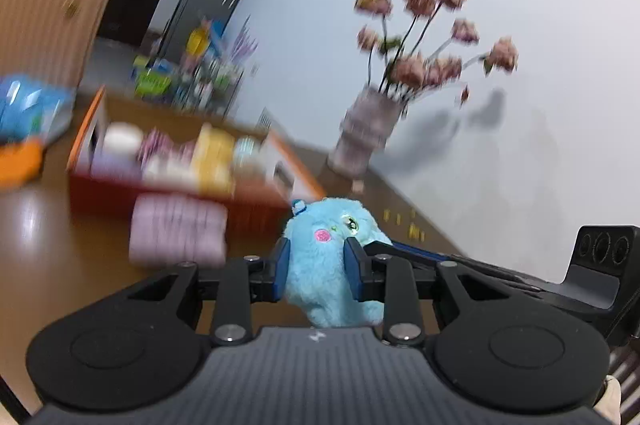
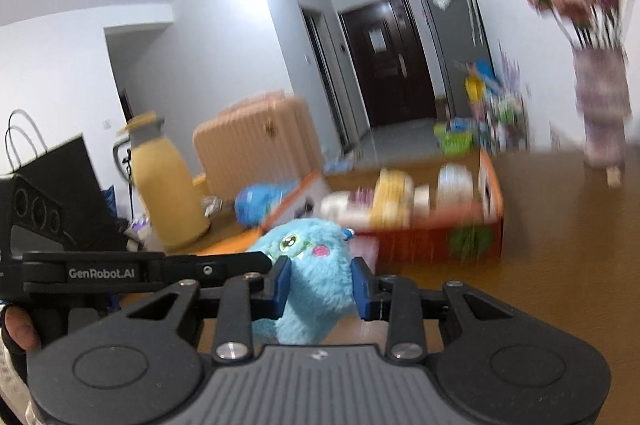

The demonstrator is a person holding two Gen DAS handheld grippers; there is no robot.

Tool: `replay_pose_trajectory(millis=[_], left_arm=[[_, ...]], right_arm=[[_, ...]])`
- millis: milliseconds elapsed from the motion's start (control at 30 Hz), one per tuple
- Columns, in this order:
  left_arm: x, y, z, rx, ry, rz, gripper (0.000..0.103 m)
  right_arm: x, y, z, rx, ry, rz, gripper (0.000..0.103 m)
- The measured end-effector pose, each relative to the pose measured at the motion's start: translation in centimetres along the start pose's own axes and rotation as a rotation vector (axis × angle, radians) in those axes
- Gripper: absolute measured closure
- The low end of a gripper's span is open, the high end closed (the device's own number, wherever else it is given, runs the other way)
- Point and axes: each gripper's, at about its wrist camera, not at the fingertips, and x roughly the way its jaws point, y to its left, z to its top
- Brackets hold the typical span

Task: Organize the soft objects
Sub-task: 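Carry the blue plush into the box and open both tools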

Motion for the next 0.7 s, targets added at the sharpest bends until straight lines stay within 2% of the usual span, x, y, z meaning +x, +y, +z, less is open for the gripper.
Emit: replay_pose_trajectory(millis=[67, 167, 267, 333, 433, 500, 533, 567, 600, 633, 700], left_arm=[[1.6, 0.8, 3.6, 0.012, -0.028, 0.009, 0.074], [5.4, 3.2, 9.2, 0.007, -0.03, 0.05, 0.073], [10.3, 7.1, 13.8, -0.042, 0.011, 0.106, 0.073], [14.1, 10.1, 15.6, -0.07, 0.057, 0.146, 0.073], [19.9, 15.3, 16.2, -0.125, 0.15, 0.207, 0.073], [23.3, 18.0, 15.8, -0.134, 0.214, 0.269, 0.074], [24.6, 19.2, 15.4, -0.125, 0.249, 0.3, 0.074], [25.9, 20.1, 14.9, -0.13, 0.288, 0.341, 0.074], [26.7, 20.8, 14.4, -0.137, 0.326, 0.385, 0.073], [27.0, 21.1, 14.0, -0.125, 0.337, 0.379, 0.067], [26.8, 21.0, 13.4, -0.071, 0.318, 0.364, 0.067]], right_arm=[[2.1, -0.4, 3.5, -0.055, -0.03, 0.004, 0.072], [7.4, -1.7, 8.6, -0.086, -0.011, 0.012, 0.072], [14.4, -4.0, 13.0, -0.054, 0.06, 0.015, 0.072], [20.0, -6.1, 15.0, -0.014, 0.14, 0.011, 0.072], [27.6, -9.1, 15.8, 0.058, 0.26, -0.01, 0.073], [32.9, -11.0, 14.8, 0.108, 0.356, -0.028, 0.073], [35.2, -11.5, 14.0, 0.113, 0.401, -0.05, 0.075], [37.0, -11.8, 13.4, 0.107, 0.433, -0.067, 0.085], [38.3, -12.1, 12.9, 0.098, 0.46, -0.083, 0.086], [39.6, -12.3, 12.2, 0.083, 0.498, -0.1, 0.086], [40.6, -12.7, 11.5, 0.059, 0.515, -0.095, 0.086]])
